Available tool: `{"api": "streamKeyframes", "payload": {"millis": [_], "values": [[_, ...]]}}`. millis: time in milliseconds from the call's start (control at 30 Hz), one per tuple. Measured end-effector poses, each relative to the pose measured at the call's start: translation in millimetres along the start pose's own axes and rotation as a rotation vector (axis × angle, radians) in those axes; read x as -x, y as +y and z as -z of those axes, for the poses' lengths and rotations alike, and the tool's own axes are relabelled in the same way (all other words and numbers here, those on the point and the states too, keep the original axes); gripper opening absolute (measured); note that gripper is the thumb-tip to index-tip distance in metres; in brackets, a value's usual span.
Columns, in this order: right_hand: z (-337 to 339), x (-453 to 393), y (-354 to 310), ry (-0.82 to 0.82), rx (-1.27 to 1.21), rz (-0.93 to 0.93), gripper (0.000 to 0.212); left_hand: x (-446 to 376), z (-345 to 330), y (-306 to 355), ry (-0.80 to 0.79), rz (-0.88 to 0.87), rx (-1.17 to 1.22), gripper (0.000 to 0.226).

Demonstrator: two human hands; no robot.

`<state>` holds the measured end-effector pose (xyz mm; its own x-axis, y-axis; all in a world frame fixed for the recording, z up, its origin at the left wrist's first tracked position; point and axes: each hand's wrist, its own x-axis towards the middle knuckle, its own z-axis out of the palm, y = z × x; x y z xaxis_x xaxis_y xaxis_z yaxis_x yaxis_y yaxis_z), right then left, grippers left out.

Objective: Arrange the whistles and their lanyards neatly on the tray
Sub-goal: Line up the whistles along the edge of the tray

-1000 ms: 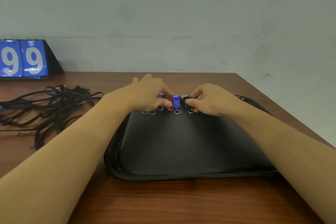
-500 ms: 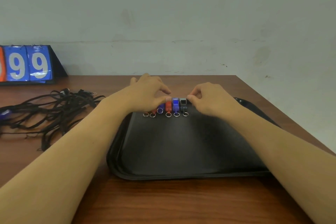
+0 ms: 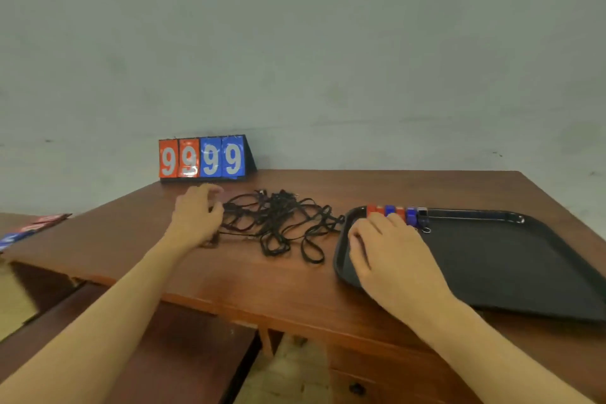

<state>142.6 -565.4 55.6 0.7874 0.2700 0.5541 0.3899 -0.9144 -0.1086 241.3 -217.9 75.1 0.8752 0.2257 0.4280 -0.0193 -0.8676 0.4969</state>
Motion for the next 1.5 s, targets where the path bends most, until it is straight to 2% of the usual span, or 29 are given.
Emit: {"api": "streamKeyframes", "payload": {"millis": [67,133,233,400,467,600,700,800,933,1133,1267,1367,1500], "values": [[-14.8,13.7,-16.2,-0.024,0.055,0.005,0.033,5.4,9.6,-43.3,0.055,0.18,0.05,0.047],[-23.4,18.6,-18.2,-0.035,0.07,-0.053,0.034,11.2,7.7,-71.2,0.051,0.249,0.039,0.05],[-26.1,17.2,-15.5,-0.04,0.075,-0.127,0.035,9.4,-3.4,-83.8,0.015,0.205,-0.059,0.044],[-27.4,11.4,-15.7,-0.127,0.047,-0.14,0.036,-30.4,-16.9,-47.9,0.022,0.069,-0.144,0.032],[-27.2,9.9,-14.0,-0.126,0.027,-0.144,0.034,-46.3,-24.4,-39.5,-0.08,0.026,-0.256,0.033],[-27.0,9.6,-12.0,-0.134,-0.015,-0.152,0.031,-62.6,-34.7,-43.4,-0.338,0.096,-0.453,0.031],[-27.7,10.1,-11.7,-0.102,-0.053,-0.161,0.029,-63.1,-38.0,-46.3,-0.284,0.095,-0.493,0.019],[-26.8,11.0,-13.2,-0.072,-0.074,-0.158,0.028,-56.7,-37.2,-46.7,-0.189,0.06,-0.517,0.02],[-23.9,14.2,-15.3,-0.033,-0.082,-0.148,0.027,-45.8,-32.6,-40.7,-0.183,0.045,-0.427,0.025],[-21.3,16.0,-15.7,-0.006,-0.108,-0.146,0.025,-29.0,-27.3,-33.8,-0.168,0.015,-0.145,0.024],[-19.9,15.2,-14.5,-0.036,-0.124,-0.146,0.025,-1.4,-31.9,-41.4,-0.155,0.008,-0.021,0.021],[-20.9,13.4,-14.9,-0.083,-0.075,-0.142,0.026,3.3,-33.8,-48.8,-0.17,0.102,0.104,0.024],[-19.9,7.3,-21.5,-0.113,0.009,-0.123,0.026,-6.9,-37.8,-51.1,-0.21,0.138,0.11,0.026]]}}
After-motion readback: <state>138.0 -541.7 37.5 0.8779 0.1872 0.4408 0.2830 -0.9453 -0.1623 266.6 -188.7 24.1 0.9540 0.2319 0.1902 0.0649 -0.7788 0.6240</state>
